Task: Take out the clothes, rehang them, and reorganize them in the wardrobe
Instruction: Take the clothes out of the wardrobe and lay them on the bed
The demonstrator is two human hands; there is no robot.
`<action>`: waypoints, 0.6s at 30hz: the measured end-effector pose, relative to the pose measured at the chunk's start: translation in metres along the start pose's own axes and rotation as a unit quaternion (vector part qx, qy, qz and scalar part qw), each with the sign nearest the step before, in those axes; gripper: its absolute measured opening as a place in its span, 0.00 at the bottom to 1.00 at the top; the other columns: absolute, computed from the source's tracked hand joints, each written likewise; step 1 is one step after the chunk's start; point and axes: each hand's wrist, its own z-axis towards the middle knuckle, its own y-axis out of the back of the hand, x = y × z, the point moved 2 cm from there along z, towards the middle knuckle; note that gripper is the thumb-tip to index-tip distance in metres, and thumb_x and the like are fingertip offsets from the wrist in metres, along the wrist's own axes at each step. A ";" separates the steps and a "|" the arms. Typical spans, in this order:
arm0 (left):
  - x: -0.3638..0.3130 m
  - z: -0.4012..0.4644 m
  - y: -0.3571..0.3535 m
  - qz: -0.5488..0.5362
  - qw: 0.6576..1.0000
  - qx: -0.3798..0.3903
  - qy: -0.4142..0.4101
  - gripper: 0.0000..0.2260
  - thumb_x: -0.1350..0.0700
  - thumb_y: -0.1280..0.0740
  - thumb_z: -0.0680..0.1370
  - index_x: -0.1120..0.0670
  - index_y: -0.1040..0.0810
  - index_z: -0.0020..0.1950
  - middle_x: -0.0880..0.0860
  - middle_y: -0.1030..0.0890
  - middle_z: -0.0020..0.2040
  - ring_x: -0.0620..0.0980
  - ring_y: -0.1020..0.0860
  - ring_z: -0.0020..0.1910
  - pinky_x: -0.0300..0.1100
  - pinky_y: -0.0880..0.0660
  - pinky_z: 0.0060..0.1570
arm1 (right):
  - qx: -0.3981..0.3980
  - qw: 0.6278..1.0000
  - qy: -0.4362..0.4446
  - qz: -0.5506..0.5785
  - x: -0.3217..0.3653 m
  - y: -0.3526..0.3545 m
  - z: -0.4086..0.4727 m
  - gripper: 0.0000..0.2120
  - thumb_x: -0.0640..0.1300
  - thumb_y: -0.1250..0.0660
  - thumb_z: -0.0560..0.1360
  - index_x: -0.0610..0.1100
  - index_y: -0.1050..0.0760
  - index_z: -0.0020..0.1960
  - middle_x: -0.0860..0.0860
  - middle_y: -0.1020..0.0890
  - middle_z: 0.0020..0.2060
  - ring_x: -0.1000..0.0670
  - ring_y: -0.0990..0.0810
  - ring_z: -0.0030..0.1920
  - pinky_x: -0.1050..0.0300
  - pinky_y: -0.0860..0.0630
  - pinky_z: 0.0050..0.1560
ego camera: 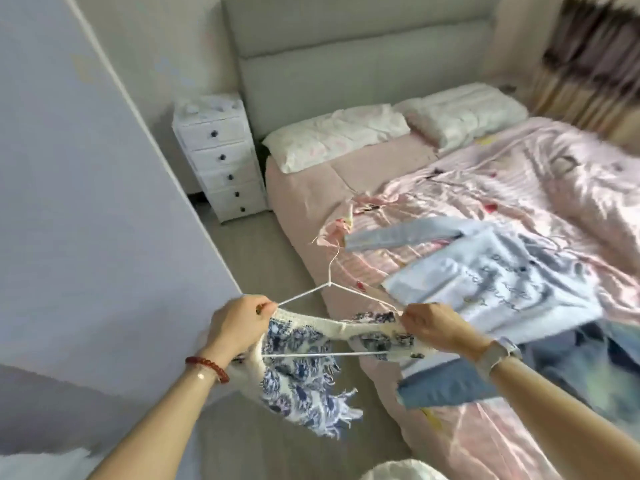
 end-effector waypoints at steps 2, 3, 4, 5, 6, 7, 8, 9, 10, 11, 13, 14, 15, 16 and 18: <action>-0.036 0.012 -0.026 -0.025 0.997 0.062 -0.028 0.12 0.52 0.39 0.79 0.55 0.20 0.41 0.51 0.21 0.35 0.49 0.26 0.36 0.36 0.38 0.29 | 0.023 0.998 -0.050 0.035 -0.037 -0.002 -0.024 0.13 0.47 0.43 0.77 0.50 0.31 0.33 0.46 0.24 0.37 0.46 0.26 0.40 0.53 0.31 0.42; -0.066 0.020 -0.046 -0.046 0.993 0.097 -0.052 0.12 0.54 0.39 0.79 0.57 0.20 0.41 0.51 0.22 0.34 0.49 0.27 0.36 0.35 0.40 0.28 | 0.017 0.995 -0.084 0.046 -0.065 0.001 -0.042 0.11 0.47 0.42 0.76 0.47 0.27 0.37 0.45 0.22 0.39 0.46 0.24 0.42 0.52 0.29 0.43; -0.096 0.027 -0.064 -0.064 0.987 0.126 -0.074 0.11 0.56 0.38 0.78 0.58 0.20 0.40 0.51 0.23 0.33 0.49 0.29 0.35 0.34 0.40 0.29 | 0.010 0.992 -0.112 0.055 -0.092 0.004 -0.059 0.11 0.47 0.41 0.76 0.43 0.25 0.41 0.44 0.20 0.41 0.45 0.23 0.43 0.52 0.28 0.44; -0.130 0.034 -0.082 -0.073 0.981 0.152 -0.099 0.11 0.57 0.38 0.78 0.59 0.21 0.39 0.51 0.25 0.31 0.49 0.30 0.34 0.33 0.39 0.29 | -0.003 0.988 -0.141 0.064 -0.122 0.008 -0.078 0.11 0.47 0.40 0.76 0.41 0.24 0.44 0.43 0.19 0.43 0.45 0.22 0.44 0.52 0.28 0.45; -0.164 0.039 -0.101 -0.074 0.974 0.174 -0.125 0.12 0.57 0.38 0.78 0.60 0.21 0.38 0.52 0.26 0.30 0.49 0.31 0.33 0.32 0.38 0.28 | -0.018 0.982 -0.170 0.076 -0.152 0.014 -0.099 0.11 0.47 0.40 0.76 0.40 0.24 0.45 0.44 0.19 0.43 0.45 0.22 0.43 0.52 0.28 0.45; -0.198 0.043 -0.120 -0.071 0.967 0.193 -0.149 0.13 0.57 0.38 0.78 0.62 0.21 0.38 0.53 0.26 0.31 0.49 0.32 0.30 0.30 0.38 0.28 | -0.036 0.976 -0.198 0.087 -0.180 0.019 -0.121 0.11 0.48 0.39 0.76 0.41 0.24 0.45 0.45 0.19 0.42 0.46 0.22 0.42 0.52 0.27 0.45; -0.231 0.047 -0.138 -0.066 0.961 0.208 -0.171 0.13 0.56 0.38 0.79 0.63 0.21 0.40 0.54 0.26 0.31 0.47 0.32 0.29 0.30 0.37 0.27 | -0.059 0.968 -0.222 0.099 -0.206 0.025 -0.142 0.11 0.48 0.38 0.76 0.42 0.23 0.45 0.47 0.19 0.41 0.47 0.22 0.41 0.53 0.26 0.43; -0.264 0.050 -0.157 -0.055 0.955 0.219 -0.193 0.14 0.55 0.39 0.79 0.62 0.22 0.41 0.53 0.27 0.30 0.46 0.32 0.28 0.30 0.38 0.27 | -0.090 0.959 -0.246 0.109 -0.230 0.031 -0.161 0.10 0.49 0.38 0.76 0.42 0.23 0.44 0.48 0.19 0.40 0.49 0.23 0.39 0.54 0.26 0.40; -0.296 0.052 -0.175 -0.039 0.950 0.221 -0.216 0.15 0.53 0.40 0.80 0.60 0.22 0.41 0.52 0.28 0.29 0.46 0.32 0.27 0.32 0.37 0.27 | -0.128 0.947 -0.271 0.115 -0.254 0.035 -0.179 0.10 0.49 0.37 0.76 0.43 0.24 0.43 0.50 0.20 0.37 0.49 0.23 0.37 0.58 0.28 0.35; -0.328 0.053 -0.192 -0.022 0.946 0.218 -0.239 0.15 0.51 0.41 0.80 0.58 0.24 0.39 0.50 0.29 0.28 0.46 0.33 0.26 0.35 0.37 0.27 | -0.169 0.934 -0.295 0.113 -0.276 0.039 -0.197 0.09 0.48 0.37 0.76 0.43 0.24 0.43 0.51 0.22 0.35 0.50 0.24 0.36 0.61 0.31 0.33; -0.388 0.051 -0.224 -0.010 0.935 0.220 -0.279 0.15 0.49 0.44 0.81 0.55 0.25 0.40 0.49 0.30 0.28 0.46 0.34 0.25 0.36 0.37 0.26 | -0.231 0.903 -0.349 0.095 -0.314 0.042 -0.228 0.08 0.47 0.37 0.76 0.43 0.25 0.45 0.52 0.23 0.36 0.50 0.24 0.36 0.59 0.30 0.34; -0.417 0.049 -0.239 -0.012 0.928 0.230 -0.293 0.15 0.49 0.44 0.81 0.55 0.25 0.42 0.50 0.30 0.28 0.46 0.34 0.25 0.35 0.37 0.26 | -0.253 0.886 -0.378 0.086 -0.330 0.041 -0.242 0.07 0.46 0.37 0.76 0.42 0.25 0.46 0.50 0.23 0.37 0.49 0.24 0.37 0.55 0.28 0.36; -0.443 0.045 -0.254 -0.014 0.922 0.240 -0.303 0.14 0.49 0.44 0.81 0.55 0.25 0.44 0.49 0.29 0.29 0.45 0.34 0.25 0.35 0.37 0.25 | -0.272 0.869 -0.404 0.080 -0.346 0.041 -0.255 0.07 0.45 0.37 0.76 0.41 0.25 0.46 0.49 0.23 0.38 0.47 0.24 0.38 0.51 0.27 0.38; -0.470 0.040 -0.268 -0.016 0.916 0.248 -0.313 0.13 0.49 0.44 0.81 0.55 0.25 0.46 0.49 0.30 0.29 0.45 0.35 0.24 0.33 0.38 0.24 | -0.292 0.854 -0.425 0.073 -0.363 0.041 -0.267 0.06 0.43 0.37 0.76 0.40 0.25 0.45 0.48 0.23 0.38 0.47 0.24 0.37 0.50 0.27 0.39; -0.523 0.030 -0.291 -0.028 0.907 0.256 -0.334 0.11 0.50 0.44 0.81 0.54 0.26 0.51 0.48 0.32 0.28 0.44 0.35 0.24 0.31 0.40 0.22 | -0.328 0.825 -0.456 0.051 -0.397 0.046 -0.291 0.05 0.41 0.37 0.75 0.40 0.26 0.42 0.47 0.23 0.36 0.47 0.26 0.36 0.52 0.29 0.39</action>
